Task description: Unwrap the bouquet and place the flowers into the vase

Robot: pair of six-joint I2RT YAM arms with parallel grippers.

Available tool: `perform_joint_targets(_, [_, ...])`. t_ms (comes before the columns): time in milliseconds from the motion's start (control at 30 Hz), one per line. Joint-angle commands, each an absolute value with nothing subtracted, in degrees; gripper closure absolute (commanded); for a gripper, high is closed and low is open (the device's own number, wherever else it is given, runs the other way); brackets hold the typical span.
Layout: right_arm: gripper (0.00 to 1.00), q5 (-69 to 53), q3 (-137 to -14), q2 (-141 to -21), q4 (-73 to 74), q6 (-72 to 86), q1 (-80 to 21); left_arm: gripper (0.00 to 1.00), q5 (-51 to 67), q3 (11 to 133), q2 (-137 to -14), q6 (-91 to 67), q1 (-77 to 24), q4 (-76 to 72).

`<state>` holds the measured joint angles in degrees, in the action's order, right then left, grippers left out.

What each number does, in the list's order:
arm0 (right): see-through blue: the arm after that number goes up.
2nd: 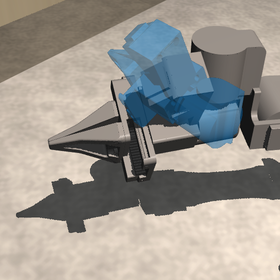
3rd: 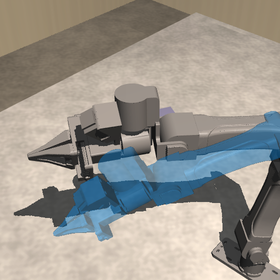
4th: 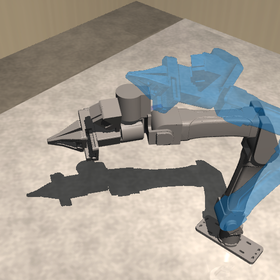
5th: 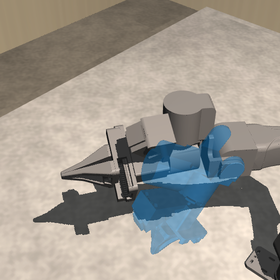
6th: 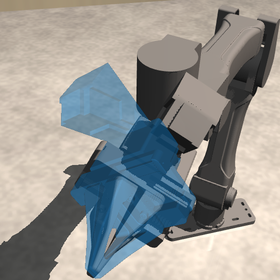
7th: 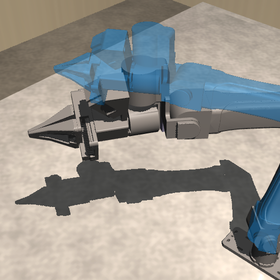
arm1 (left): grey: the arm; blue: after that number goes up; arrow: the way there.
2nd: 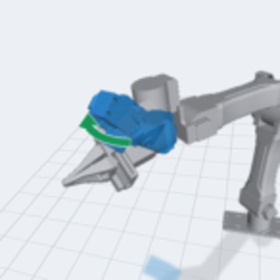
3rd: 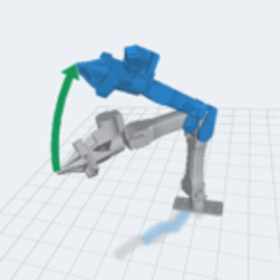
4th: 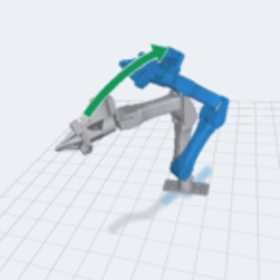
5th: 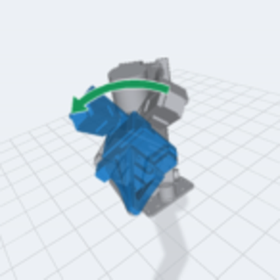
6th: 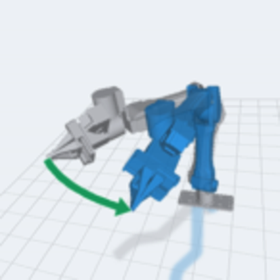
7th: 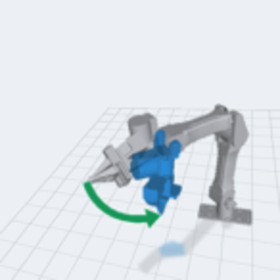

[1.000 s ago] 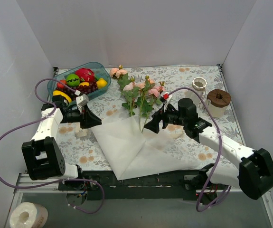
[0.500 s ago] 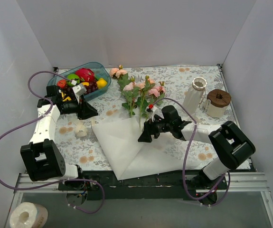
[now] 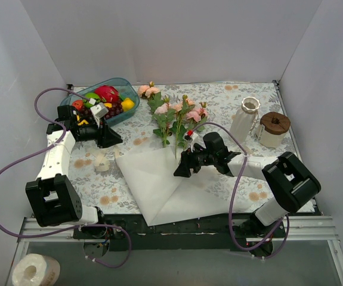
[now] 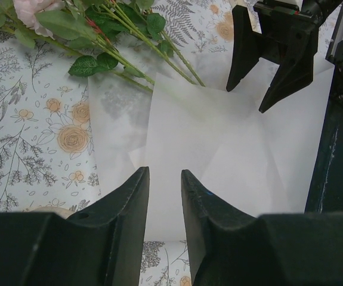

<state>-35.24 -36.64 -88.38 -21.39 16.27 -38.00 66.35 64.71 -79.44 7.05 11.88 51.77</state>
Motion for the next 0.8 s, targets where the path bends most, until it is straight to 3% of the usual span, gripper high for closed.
perform_joint_targets(0, [0.25,-33.8,-38.8,-89.6,-21.9,14.2,-38.3,0.71,66.3,66.2,-77.7,6.9,12.1,50.9])
perform_joint_targets(233, [0.24,-32.4,-41.0,-90.8,-19.3,12.7,-38.2,0.71,66.3,65.8,-77.9,6.5,12.1,50.2])
perform_joint_targets(400, [0.32,-34.9,-40.4,-91.8,-23.3,15.6,-38.3,0.71,66.4,65.7,-77.9,6.3,12.1,50.0])
perform_joint_targets(600, [0.48,-36.9,-40.7,-92.8,-24.3,17.1,-38.7,0.71,66.1,65.7,-77.6,6.9,12.1,49.9])
perform_joint_targets(767, [0.74,-38.1,-42.0,-92.1,-25.5,19.2,-39.2,0.71,66.6,66.4,-77.9,6.2,12.1,49.3])
